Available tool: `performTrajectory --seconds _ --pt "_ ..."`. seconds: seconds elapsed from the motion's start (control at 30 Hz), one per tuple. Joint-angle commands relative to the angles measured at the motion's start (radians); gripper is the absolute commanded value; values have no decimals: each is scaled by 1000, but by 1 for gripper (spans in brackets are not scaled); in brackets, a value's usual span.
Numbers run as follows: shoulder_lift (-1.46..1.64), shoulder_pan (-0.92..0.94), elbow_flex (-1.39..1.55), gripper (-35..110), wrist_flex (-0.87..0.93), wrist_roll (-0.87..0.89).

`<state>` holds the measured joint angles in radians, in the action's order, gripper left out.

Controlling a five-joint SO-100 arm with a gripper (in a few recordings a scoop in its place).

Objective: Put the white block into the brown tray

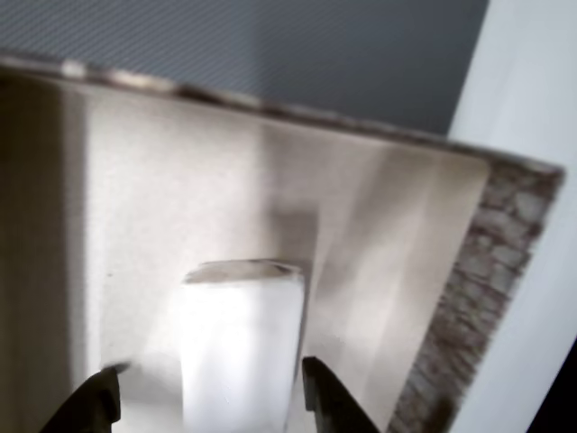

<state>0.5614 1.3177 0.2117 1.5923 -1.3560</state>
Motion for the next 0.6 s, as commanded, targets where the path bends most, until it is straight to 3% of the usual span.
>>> performTrajectory --seconds 0.0,0.33,0.57 --pt "61 -3 -52 47 -9 -3" --pt "160 -37 -64 44 3 69" --pt "373 -98 204 1 245 196"
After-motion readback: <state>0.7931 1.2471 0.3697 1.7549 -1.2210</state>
